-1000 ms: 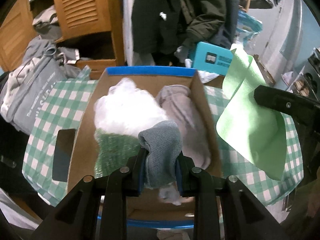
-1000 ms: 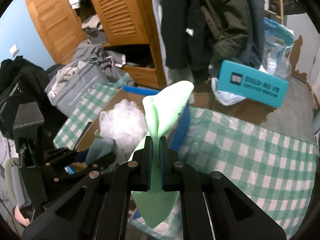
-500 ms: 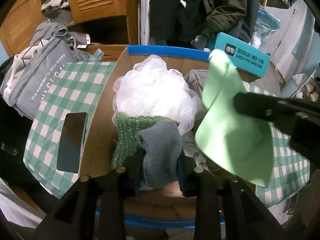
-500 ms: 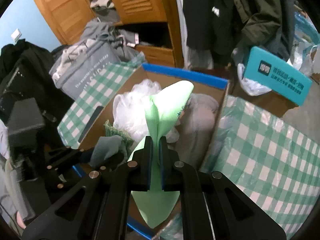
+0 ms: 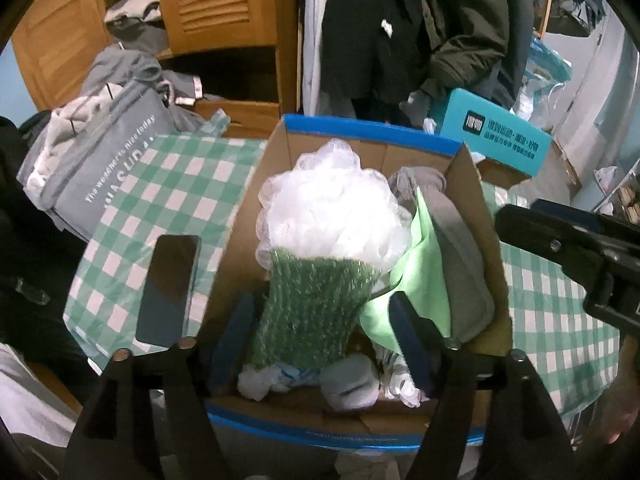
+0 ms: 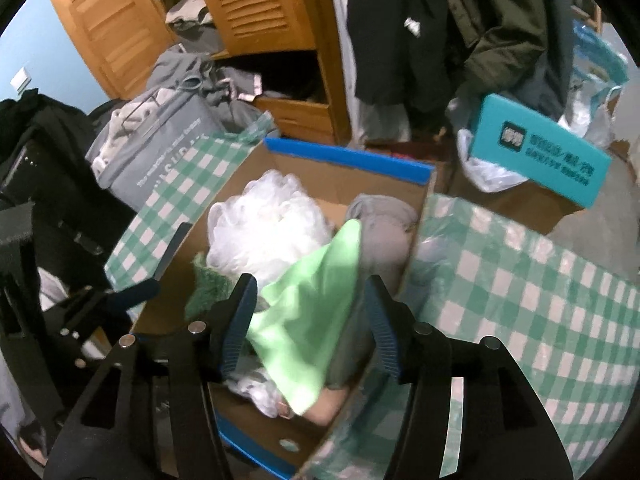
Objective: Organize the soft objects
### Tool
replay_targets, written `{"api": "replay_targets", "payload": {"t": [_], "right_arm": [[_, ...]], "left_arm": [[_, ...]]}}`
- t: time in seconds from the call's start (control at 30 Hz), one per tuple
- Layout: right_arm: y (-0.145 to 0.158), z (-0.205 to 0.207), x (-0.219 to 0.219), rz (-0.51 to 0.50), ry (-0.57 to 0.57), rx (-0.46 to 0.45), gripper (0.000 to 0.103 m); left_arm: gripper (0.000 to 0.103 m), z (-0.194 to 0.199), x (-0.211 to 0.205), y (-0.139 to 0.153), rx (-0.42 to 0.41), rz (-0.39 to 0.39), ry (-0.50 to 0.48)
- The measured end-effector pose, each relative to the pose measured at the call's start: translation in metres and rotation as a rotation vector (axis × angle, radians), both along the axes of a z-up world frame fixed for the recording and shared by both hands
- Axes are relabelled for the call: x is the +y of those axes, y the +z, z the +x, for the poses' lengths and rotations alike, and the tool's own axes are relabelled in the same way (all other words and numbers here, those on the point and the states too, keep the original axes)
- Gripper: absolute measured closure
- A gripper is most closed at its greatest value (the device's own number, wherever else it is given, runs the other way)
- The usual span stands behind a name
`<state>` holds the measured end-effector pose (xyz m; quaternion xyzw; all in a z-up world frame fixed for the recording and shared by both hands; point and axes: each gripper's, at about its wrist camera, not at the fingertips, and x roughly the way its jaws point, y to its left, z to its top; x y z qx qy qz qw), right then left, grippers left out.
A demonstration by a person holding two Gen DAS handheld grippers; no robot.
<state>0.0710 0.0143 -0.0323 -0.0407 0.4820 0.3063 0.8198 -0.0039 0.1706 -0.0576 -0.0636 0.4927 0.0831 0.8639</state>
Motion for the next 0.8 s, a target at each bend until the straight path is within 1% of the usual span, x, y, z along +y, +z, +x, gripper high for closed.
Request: {"api": "replay_targets", "payload": {"t": [0.17, 0.23, 0.27, 0.33, 0.4, 0.47, 0.6, 0.67, 0.8], "right_arm": [[0.016, -0.009, -0.023, -0.004, -0.038, -0.048, 0.044], [0.022, -0.013, -0.030, -0.007, -0.048, -0.064, 0.044], [0.026, -0.015, -0.035, -0.009, -0.053, -0.073, 0.044], [0.033, -0.019, -0.043, -0.009, -0.062, -0.094, 0.044], [0.040, -0.022, -0.051, -0.008, -0.078, -0.115, 0.044], [0.048, -0.026, -0.059, -0.006, -0.089, -0.132, 0.044], [0.059, -0.032, -0.076, 0.006, -0.103, -0.157, 0.044], [0.064, -0.035, -0.084, 0.011, -0.113, -0.166, 0.043], [0.071, -0.041, -0.098, 0.023, -0.131, -0.175, 0.043]], "left_arm": [[0.022, -0.004, -0.010, 0.019, -0.043, 0.011, -0.018], [0.019, -0.006, -0.015, 0.026, -0.057, 0.012, -0.031], [0.016, -0.008, -0.019, 0.032, -0.067, 0.021, -0.034], [0.015, -0.010, -0.022, 0.040, -0.081, 0.035, -0.027], [0.015, -0.012, -0.027, 0.052, -0.106, 0.069, -0.022], [0.011, -0.016, -0.031, 0.064, -0.132, 0.097, -0.017], [0.007, -0.022, -0.036, 0.083, -0.174, 0.087, -0.010], [0.001, -0.023, -0.041, 0.089, -0.188, 0.090, -0.011], [0.001, -0.025, -0.055, 0.093, -0.199, 0.114, -0.028]]}}
